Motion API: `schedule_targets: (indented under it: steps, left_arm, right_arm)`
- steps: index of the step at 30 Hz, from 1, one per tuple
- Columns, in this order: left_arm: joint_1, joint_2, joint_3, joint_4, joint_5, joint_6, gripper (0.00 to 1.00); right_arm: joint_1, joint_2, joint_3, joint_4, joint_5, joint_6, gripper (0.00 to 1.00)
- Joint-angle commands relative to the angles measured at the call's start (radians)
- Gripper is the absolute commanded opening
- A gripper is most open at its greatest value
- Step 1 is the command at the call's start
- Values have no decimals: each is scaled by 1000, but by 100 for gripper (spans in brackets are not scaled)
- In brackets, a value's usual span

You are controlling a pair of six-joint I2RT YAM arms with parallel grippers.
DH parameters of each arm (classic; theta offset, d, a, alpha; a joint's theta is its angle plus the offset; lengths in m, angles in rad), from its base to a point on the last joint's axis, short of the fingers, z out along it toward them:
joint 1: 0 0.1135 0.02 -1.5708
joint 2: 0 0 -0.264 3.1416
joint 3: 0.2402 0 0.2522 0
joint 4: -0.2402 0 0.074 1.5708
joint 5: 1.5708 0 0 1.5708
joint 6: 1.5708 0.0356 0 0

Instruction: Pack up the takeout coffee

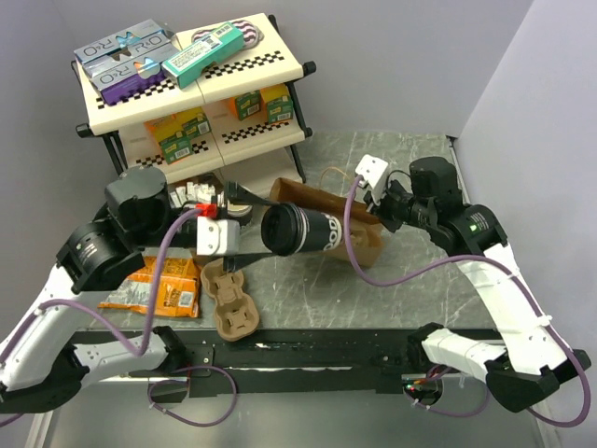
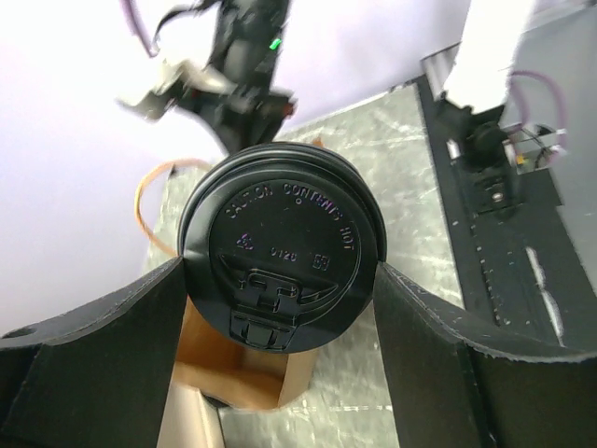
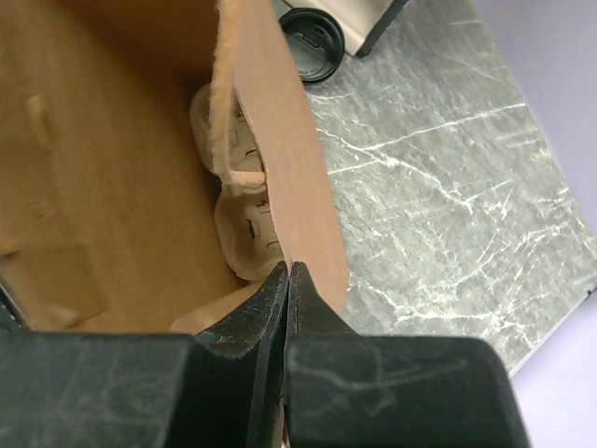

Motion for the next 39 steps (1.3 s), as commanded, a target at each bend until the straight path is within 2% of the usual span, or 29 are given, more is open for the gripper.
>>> schedule_targets:
  steps: [1, 7, 14, 22, 27, 34, 39]
  left_arm:
    - [-39, 83, 37, -75, -37, 52, 1]
    - [-49, 160, 63, 31, -85, -23, 1]
    - [-81, 260, 146, -99, -122, 20, 1]
    - [-196, 388, 227, -147, -382, 115, 1]
    - [-213, 444, 263, -179, -412, 147, 1]
    - [-228, 470, 240, -216, -425, 180, 1]
    - [-228, 467, 186, -211, -490, 274, 1]
  right_arm:
    - [3, -31, 52, 7, 18, 64, 0]
    - [1, -65, 45, -5, 12, 50, 0]
    - [1, -122, 56, -31, -11, 68, 0]
    - [6, -146, 45, -33, 12, 50, 0]
    - [6, -163, 43, -49, 21, 24, 0]
    - [10, -179, 16, 55, 132, -11, 0]
    - [24, -142, 43, 112, 124, -50, 0]
